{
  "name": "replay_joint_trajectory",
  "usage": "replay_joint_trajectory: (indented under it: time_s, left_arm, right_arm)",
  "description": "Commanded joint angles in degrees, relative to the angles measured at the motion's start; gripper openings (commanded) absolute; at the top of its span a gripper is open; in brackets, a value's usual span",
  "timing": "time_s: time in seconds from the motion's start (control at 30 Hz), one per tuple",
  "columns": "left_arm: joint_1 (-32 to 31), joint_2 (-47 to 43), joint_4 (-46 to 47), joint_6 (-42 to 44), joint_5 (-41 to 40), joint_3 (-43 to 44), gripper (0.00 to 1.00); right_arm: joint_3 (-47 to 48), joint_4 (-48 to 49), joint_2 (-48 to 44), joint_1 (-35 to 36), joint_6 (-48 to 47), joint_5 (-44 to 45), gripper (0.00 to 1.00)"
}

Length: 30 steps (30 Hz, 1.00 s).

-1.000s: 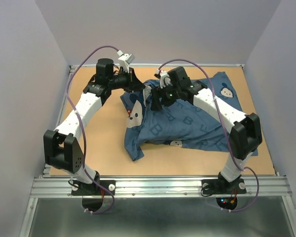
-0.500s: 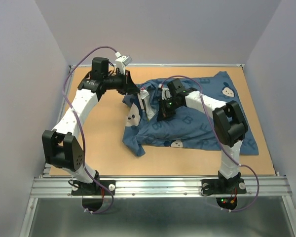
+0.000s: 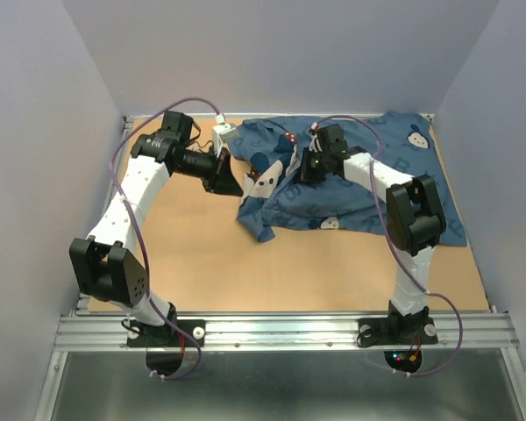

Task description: Put the pillow into the pillowcase

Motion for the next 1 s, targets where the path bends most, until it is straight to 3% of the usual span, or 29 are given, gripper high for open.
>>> replay_joint_trajectory:
  time_s: [0.0,0.13,0.17,0.2,0.33,0.37,0.47,0.5,0.53,0.6,0.67,0.73,0.8,0.83,0.97]
  left_arm:
    - [-1.3,2.0,-2.5,0.5,8.1,13.2,0.00]
    - [-1.5,5.6,7.8,-9.4,5.9,17.7,0.01]
    - [-1.5,5.5,13.3,-13.6,3.2,16.2,0.11]
    - [-1.4,5.0,17.1,-16.4,-1.7,14.3,0.31]
    - [-1.1,1.6,31.5,-24.4,-14.2,2.5,0.64]
    - [-2.2,1.4,33.6,-23.4,-18.6,-1.2,0.65]
    - [-4.1,1.0,35.1,-20.7,-21.3,-5.9,0.65]
    - [-5.4,0.6,37.0,-19.5,-21.8,-9.4,0.65]
    - [-6.2,0.6,37.8,-19.5,-22.0,-11.0,0.65]
    - [-8.8,1.0,40.3,-17.8,-24.2,-15.1,0.63]
    - [-9.7,1.4,44.6,-19.0,-25.4,-18.0,0.62]
    - [-10.0,2.7,47.5,-21.2,-27.4,-18.8,0.62]
    - [-10.6,3.9,52.1,-23.3,-28.2,-18.7,0.63]
    - [-10.9,5.5,53.4,-23.3,-28.2,-18.3,0.63]
    - [-13.0,13.4,56.7,-23.3,-28.2,-13.0,0.63]
  right_arm:
    - [-5.2,5.5,2.7,1.8,3.1,5.2,0.00]
    - [-10.7,7.0,-2.0,3.5,2.1,-3.3,0.01]
    - [-13.1,7.4,-3.6,3.6,0.8,-6.5,0.01]
    - [-14.0,7.5,-5.2,3.6,0.2,-7.4,0.01]
    - [-17.0,7.4,-15.3,3.6,-2.0,-12.3,0.02]
    - [-17.9,7.4,-16.9,3.6,-2.0,-13.5,0.12]
    - [-19.4,7.0,-21.1,3.6,-2.7,-13.5,0.36]
    - [-19.6,6.5,-23.4,3.6,-4.7,-12.7,0.38]
    - [-19.7,6.5,-24.6,3.6,-5.4,-11.8,0.35]
    - [-19.4,6.3,-26.5,3.5,-7.4,-10.6,0.17]
    - [-19.1,5.9,-26.8,3.5,-8.5,-11.1,0.06]
    - [-18.1,5.0,-26.2,3.4,-8.5,-10.4,0.07]
    - [-17.4,4.4,-25.6,3.5,-9.1,-8.9,0.27]
    - [-16.7,4.1,-25.3,3.4,-9.2,-8.2,0.30]
    - [-14.2,1.4,-24.2,0.6,-11.4,-7.0,0.31]
